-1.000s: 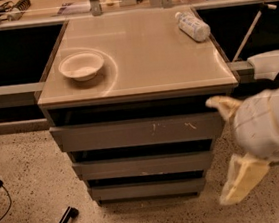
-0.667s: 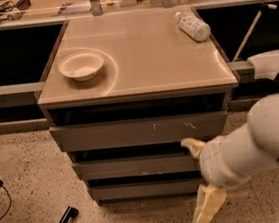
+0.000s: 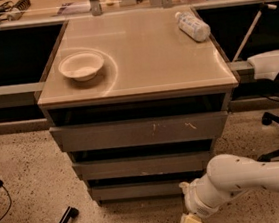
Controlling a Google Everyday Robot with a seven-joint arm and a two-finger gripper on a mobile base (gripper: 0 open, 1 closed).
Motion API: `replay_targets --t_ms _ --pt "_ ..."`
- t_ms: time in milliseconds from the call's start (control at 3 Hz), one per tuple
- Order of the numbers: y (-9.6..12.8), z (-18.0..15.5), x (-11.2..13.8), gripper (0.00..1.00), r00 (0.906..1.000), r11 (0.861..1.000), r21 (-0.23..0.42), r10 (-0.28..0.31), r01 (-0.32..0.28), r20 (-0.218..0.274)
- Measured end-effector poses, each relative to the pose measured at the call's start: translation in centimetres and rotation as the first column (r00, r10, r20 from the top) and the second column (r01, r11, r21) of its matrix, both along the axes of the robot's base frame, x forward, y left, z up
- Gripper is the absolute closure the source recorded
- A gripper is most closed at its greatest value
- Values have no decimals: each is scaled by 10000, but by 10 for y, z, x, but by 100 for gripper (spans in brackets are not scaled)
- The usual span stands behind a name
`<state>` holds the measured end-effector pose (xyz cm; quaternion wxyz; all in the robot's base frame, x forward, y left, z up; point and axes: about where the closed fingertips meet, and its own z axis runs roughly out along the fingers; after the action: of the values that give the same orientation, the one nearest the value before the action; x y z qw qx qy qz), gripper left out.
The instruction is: Open bottom drawer
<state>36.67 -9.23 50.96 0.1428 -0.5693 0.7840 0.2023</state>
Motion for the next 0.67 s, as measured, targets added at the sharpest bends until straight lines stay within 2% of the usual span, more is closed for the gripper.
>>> replay_targets --t_ms 333,667 --pt "6 -29 6 0 9980 9977 287 -614 618 -148" --pt "1 -39 -2 0 9942 9942 12 -1077 1077 32"
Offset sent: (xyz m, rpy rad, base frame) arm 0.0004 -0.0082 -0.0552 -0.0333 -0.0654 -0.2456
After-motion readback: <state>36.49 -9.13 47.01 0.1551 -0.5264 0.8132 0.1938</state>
